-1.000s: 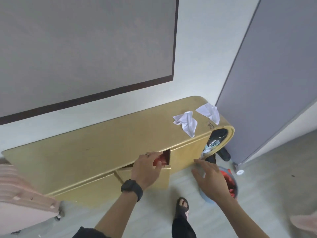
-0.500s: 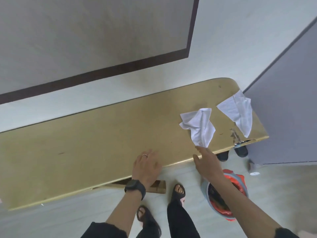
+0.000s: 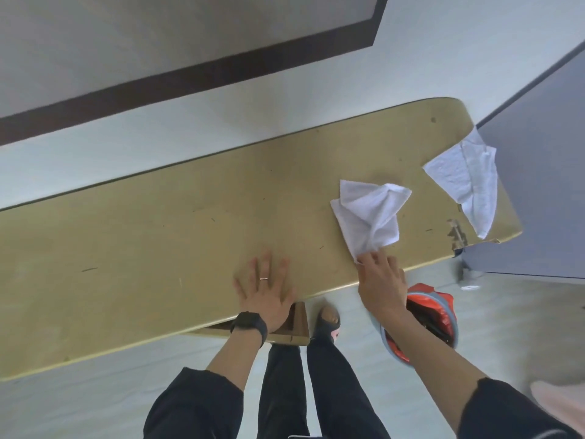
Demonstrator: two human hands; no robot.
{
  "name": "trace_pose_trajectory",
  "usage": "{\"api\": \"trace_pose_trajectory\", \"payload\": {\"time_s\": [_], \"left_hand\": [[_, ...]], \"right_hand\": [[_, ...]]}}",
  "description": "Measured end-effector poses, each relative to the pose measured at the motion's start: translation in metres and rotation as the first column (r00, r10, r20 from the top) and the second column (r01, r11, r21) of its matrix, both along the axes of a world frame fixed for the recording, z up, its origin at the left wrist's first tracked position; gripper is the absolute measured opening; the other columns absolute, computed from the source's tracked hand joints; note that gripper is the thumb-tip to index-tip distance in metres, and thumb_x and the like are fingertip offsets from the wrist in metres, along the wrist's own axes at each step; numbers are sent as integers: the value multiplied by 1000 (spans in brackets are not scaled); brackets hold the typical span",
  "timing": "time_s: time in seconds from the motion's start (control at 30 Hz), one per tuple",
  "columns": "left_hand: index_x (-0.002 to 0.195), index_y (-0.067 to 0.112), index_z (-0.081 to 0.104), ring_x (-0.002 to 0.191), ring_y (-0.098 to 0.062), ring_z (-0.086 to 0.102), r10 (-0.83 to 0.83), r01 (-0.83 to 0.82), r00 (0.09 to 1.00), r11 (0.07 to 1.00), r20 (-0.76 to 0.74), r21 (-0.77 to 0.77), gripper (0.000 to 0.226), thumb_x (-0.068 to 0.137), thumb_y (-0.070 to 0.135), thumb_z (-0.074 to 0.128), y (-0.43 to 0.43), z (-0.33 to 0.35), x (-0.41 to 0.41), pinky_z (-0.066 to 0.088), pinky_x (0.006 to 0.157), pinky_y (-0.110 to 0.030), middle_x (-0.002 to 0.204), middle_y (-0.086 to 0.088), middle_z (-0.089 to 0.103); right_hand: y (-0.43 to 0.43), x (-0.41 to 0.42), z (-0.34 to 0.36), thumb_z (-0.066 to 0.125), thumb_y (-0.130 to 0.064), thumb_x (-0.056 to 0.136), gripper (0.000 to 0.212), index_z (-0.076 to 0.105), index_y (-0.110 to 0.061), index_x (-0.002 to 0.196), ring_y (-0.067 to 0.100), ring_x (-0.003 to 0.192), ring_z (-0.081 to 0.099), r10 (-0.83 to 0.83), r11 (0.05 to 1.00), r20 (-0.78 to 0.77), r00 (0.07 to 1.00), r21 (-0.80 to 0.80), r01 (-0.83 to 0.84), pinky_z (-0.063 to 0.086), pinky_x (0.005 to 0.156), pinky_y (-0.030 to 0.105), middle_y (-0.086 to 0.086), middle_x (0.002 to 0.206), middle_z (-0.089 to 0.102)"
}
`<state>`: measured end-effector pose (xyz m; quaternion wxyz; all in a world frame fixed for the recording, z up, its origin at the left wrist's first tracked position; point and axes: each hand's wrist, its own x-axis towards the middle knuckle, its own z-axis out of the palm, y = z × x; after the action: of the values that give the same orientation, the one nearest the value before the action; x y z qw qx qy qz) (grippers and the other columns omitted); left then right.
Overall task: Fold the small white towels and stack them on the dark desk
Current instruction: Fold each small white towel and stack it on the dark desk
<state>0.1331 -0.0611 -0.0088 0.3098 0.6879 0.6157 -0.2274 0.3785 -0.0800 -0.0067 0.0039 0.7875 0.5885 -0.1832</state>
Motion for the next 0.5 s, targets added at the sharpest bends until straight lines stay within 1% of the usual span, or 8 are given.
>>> {"api": "trace_pose_trajectory", "payload": {"time_s": [0.07, 0.17, 0.2, 0.27, 0.33, 0.37, 0.43, 0.5], "left_hand": [[153, 46, -12, 150, -32, -14, 11, -11, 1000, 1000, 25, 14, 73, 98, 56, 35, 6, 13, 2, -2, 118, -61, 163, 1, -23], [154, 45, 8, 148, -29, 13, -10, -20, 981, 988, 192, 155, 76, 94, 45, 54, 20, 38, 14, 16, 119, -46, 164, -5, 6], [152, 48, 15, 144, -27, 19, -66, 3, 964, 971, 257, 240, 74, 92, 42, 59, 24, 47, 18, 20, 117, -44, 164, -5, 11], [140, 48, 42, 137, -25, 29, -225, 75, 915, 911, 334, 406, 60, 86, 40, 68, 28, 54, 27, 30, 112, -44, 159, -5, 28], [112, 37, 68, 135, -23, 39, -341, 134, 870, 859, 357, 494, 29, 83, 40, 72, 31, 60, 26, 38, 108, -46, 149, -2, 47], [101, 32, 72, 133, -22, 45, -365, 148, 858, 849, 361, 507, 19, 83, 41, 71, 33, 64, 23, 41, 106, -47, 141, 0, 55], [91, 23, 75, 119, -22, 60, -376, 143, 853, 835, 362, 531, 21, 83, 42, 68, 35, 76, 12, 48, 99, -45, 114, 1, 71], [85, 20, 73, 101, -24, 68, -380, 136, 855, 820, 352, 556, 31, 82, 46, 58, 37, 89, -5, 52, 89, -42, 90, 2, 74]], "right_hand": [[2, -7, 9, 52, -20, 98, 8, 59, -19, 100, 26, 85, 55, 129, 991, -39, 991, -27, -130, 46, 71, 38, 0, 98, 63], [2, -21, 31, 49, -20, 98, 7, 55, -22, 101, 27, 78, 56, 297, 954, -82, 951, -19, -300, 40, 65, 36, -3, 88, 61], [1, -27, 41, 50, -18, 96, 8, 54, -23, 101, 28, 75, 54, 351, 936, -95, 932, -6, -353, 35, 62, 34, -4, 84, 59], [-1, -34, 57, 48, -15, 90, 16, 52, -25, 102, 28, 71, 50, 432, 901, -125, 893, 17, -434, 28, 60, 32, -4, 81, 54], [-2, -38, 73, 39, -19, 89, 21, 53, -25, 103, 25, 68, 45, 465, 885, -133, 875, 67, -460, 25, 60, 31, -5, 79, 52], [-2, -38, 81, 35, -22, 90, 21, 53, -24, 101, 23, 66, 42, 464, 886, -137, 875, 92, -455, 24, 60, 30, -5, 79, 52], [-2, -40, 96, 32, -26, 96, 20, 52, -22, 93, 23, 67, 42, 431, 901, -157, 889, 125, -415, 26, 61, 31, -6, 83, 54], [-1, -43, 113, 40, -25, 101, 16, 54, -19, 96, 24, 74, 51, 380, 923, -197, 904, 141, -357, 32, 62, 33, -5, 89, 59]]}}
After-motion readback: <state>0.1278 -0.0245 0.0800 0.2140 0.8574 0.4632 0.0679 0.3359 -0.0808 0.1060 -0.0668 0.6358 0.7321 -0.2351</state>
